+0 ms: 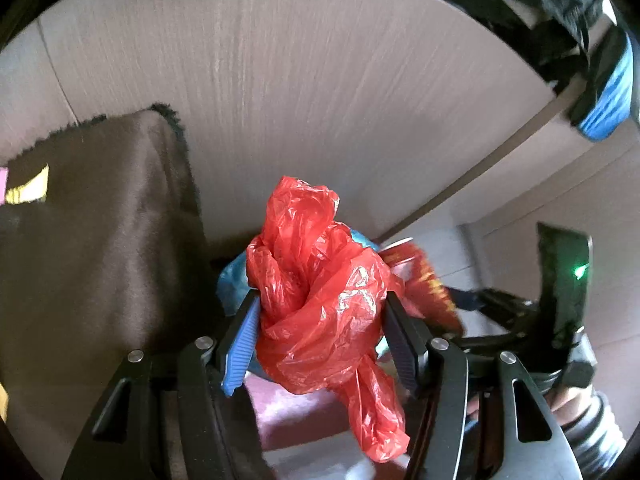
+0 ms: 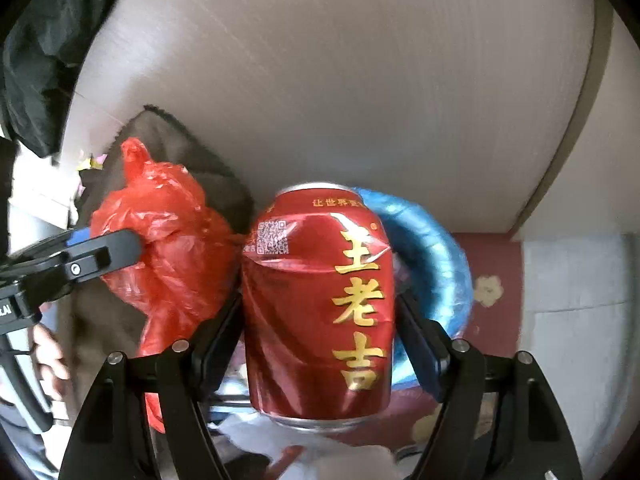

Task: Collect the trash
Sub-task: 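Open both grippers over the blue-lined bin, dropping the can and red bag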

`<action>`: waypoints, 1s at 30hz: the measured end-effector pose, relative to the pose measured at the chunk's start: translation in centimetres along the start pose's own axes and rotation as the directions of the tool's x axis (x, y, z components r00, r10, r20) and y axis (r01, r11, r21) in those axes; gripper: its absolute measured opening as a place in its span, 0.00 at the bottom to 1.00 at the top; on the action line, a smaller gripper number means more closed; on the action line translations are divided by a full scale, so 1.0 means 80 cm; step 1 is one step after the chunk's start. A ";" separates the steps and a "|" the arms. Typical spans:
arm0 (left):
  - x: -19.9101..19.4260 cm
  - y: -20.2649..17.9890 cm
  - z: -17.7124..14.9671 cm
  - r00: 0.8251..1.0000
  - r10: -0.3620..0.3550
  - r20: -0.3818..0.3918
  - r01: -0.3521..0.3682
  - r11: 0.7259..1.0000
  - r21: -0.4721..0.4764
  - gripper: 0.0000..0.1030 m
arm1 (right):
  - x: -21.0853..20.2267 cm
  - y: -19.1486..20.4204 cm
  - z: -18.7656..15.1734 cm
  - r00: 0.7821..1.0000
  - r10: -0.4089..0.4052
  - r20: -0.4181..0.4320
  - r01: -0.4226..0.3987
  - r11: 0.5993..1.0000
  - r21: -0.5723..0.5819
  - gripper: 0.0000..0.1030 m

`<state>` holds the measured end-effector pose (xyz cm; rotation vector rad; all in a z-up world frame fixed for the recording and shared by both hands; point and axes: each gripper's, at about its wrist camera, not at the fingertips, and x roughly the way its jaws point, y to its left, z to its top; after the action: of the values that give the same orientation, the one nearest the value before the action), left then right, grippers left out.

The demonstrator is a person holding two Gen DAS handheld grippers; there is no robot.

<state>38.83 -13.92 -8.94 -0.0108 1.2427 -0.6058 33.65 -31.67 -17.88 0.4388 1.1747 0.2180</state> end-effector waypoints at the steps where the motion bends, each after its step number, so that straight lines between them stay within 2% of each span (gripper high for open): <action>1: -0.002 0.001 -0.001 1.000 -0.007 0.010 0.007 1.000 -0.010 0.59 | 0.001 0.002 0.000 1.000 -0.003 0.001 0.003 1.000 -0.011 0.71; 3: -0.008 -0.002 0.000 1.000 0.005 0.024 -0.005 1.000 -0.001 0.59 | 0.005 0.000 -0.001 1.000 0.021 0.004 -0.021 1.000 -0.014 0.70; 5: -0.008 -0.006 -0.004 1.000 0.018 0.023 -0.019 0.999 0.031 0.59 | 0.008 0.000 -0.002 1.000 -0.007 0.007 0.007 1.000 -0.026 0.70; 8: -0.004 -0.010 -0.006 1.000 -0.012 0.000 0.012 0.999 0.043 0.59 | 0.008 -0.001 -0.004 0.993 -0.110 0.049 0.113 0.992 -0.056 0.70; 9: -0.003 -0.010 -0.002 1.000 -0.009 -0.001 0.009 0.999 0.046 0.59 | 0.004 0.000 -0.004 0.992 -0.116 0.053 0.119 0.991 -0.054 0.70; 11: 0.001 -0.015 -0.002 1.000 0.007 -0.006 -0.007 0.998 0.065 0.59 | -0.006 -0.006 -0.007 0.988 -0.138 0.069 0.141 0.989 -0.046 0.70; 13: 0.004 -0.020 -0.006 0.998 0.069 -0.007 -0.068 0.992 0.106 0.60 | -0.018 -0.008 -0.010 0.982 -0.168 0.087 0.173 0.984 -0.049 0.70; 14: 0.010 -0.021 -0.006 1.000 0.020 -0.023 -0.018 0.995 0.095 0.62 | -0.024 -0.009 -0.012 0.979 -0.180 0.095 0.185 0.981 -0.051 0.70; 15: 0.015 -0.018 -0.005 0.999 0.031 -0.036 -0.028 0.997 0.078 0.62 | -0.033 -0.010 -0.014 0.975 -0.193 0.107 0.198 0.979 -0.046 0.70; 16: 0.021 -0.018 -0.004 0.996 0.079 -0.035 -0.076 0.995 0.069 0.62 | -0.040 -0.012 -0.016 0.974 -0.195 0.116 0.201 0.979 -0.042 0.70; 18: 0.025 -0.014 -0.004 0.999 0.023 -0.046 -0.022 1.000 0.018 0.62 | -0.053 -0.019 -0.017 0.972 -0.196 0.130 0.201 0.979 -0.028 0.70; 20: 0.022 -0.015 -0.006 0.999 0.043 -0.017 -0.043 0.999 0.012 0.62 | -0.061 -0.021 -0.020 0.971 -0.198 0.135 0.204 0.979 -0.025 0.70; 22: 0.014 -0.016 -0.007 1.000 0.011 0.002 -0.011 1.000 -0.001 0.62 | -0.070 -0.021 -0.025 0.969 -0.201 0.143 0.207 0.978 -0.028 0.70; 25: -0.014 -0.017 -0.008 0.998 0.006 0.055 -0.006 1.000 0.001 0.63 | -0.080 -0.016 -0.029 0.968 -0.194 0.158 0.204 0.978 -0.049 0.70; 28: -0.053 -0.005 -0.014 0.993 0.005 0.118 -0.003 1.000 -0.015 0.63 | -0.091 0.010 -0.032 0.969 -0.160 0.189 0.181 0.979 -0.098 0.70; 30: -0.081 0.012 -0.016 0.986 0.038 0.160 -0.034 0.999 -0.031 0.63 | -0.100 0.043 -0.032 0.964 -0.156 0.213 0.196 0.964 -0.181 0.69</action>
<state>36.88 -9.86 -4.02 -0.0595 1.0927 -0.5451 28.46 -31.15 -10.42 0.1713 0.9788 0.1322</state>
